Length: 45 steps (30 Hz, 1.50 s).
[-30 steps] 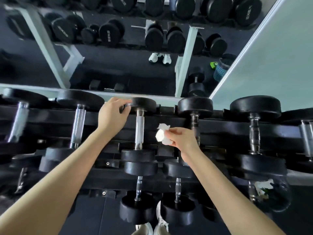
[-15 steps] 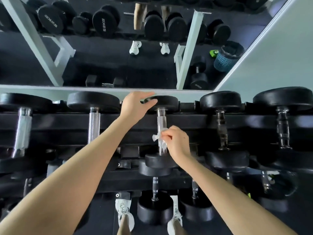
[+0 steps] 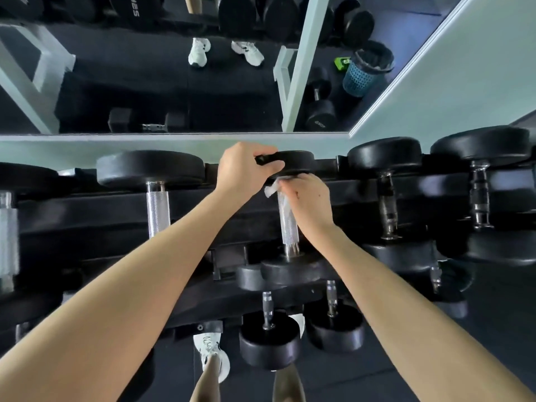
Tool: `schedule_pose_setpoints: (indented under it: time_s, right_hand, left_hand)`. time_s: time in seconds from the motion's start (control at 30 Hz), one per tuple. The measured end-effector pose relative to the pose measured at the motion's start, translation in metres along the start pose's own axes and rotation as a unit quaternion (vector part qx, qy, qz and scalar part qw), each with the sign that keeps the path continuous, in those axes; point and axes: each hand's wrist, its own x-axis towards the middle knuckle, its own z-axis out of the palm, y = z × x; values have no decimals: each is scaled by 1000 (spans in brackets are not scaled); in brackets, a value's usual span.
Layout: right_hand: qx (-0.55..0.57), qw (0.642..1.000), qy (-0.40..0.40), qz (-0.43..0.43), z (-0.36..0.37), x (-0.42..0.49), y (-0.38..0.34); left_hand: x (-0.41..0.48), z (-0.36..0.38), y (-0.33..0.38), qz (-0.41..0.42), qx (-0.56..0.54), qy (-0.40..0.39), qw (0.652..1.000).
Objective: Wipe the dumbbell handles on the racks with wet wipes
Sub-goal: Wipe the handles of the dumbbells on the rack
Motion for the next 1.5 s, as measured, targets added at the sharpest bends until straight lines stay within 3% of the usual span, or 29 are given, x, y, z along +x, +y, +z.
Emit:
schedule_pose_setpoints:
  time_s: [0.07, 0.1, 0.13, 0.2, 0.33, 0.43, 0.5, 0.63, 0.73, 0.8, 0.87, 0.93, 1.0, 1.17, 1.27, 1.5]
  right_hand:
    - [-17, 1000, 23, 1, 5, -7, -4]
    - [-77, 997, 8, -15, 5, -18, 0]
    - [-184, 980, -27, -65, 1, -28, 8]
    - [-292, 943, -90, -130, -6, -38, 19]
    - [-303, 927, -90, -202, -15, -11, 20]
    - [-264, 951, -61, -147, -8, 6, 12]
    - [-206, 960, -139, -127, -16, 0, 15]
    - [-251, 906, -305, -152, -37, -10, 42]
    - [-276, 858, -373, -222, -49, -17, 52]
    - [-246, 871, -358, -229, -50, -21, 54]
    - [-178, 924, -306, -143, -43, -27, 51]
    - [-154, 964, -204, -70, -32, -31, 49]
    - [-149, 982, -110, -30, -21, -34, 48]
    - [-97, 991, -22, 91, -6, -39, 52]
    - [-122, 986, -2, 113, 3, -43, 55]
    - [-43, 988, 77, 125, 3, 3, 5]
  left_hand:
    - [1, 1, -1, 2, 0, -1, 1000]
    - [2, 1, -2, 0, 1, 0, 1000]
    - [1, 1, -2, -1, 1, 2, 1000]
    - [1, 2, -1, 0, 4, 2, 1000]
    - [-1, 1, 1, 1, 4, 5, 1000]
    - [-3, 3, 1, 2, 7, 9, 1000]
    - [-3, 4, 1, 7, 20, 7, 1000]
    - [-3, 3, 1, 3, 25, 1, 1000]
    - [-4, 3, 2, -1, 24, 2, 1000]
    - [-4, 4, 2, 1, 25, 2, 1000]
    - [-4, 4, 2, -1, 22, 4, 1000]
    - [-5, 4, 2, -5, 14, 8, 1000]
    - [-5, 5, 2, -6, 11, 9, 1000]
    - [-3, 5, 3, -12, 12, 12, 1000]
    - [-3, 6, 3, -17, 8, 19, 1000]
    - [-2, 7, 2, -22, -4, 20, 1000]
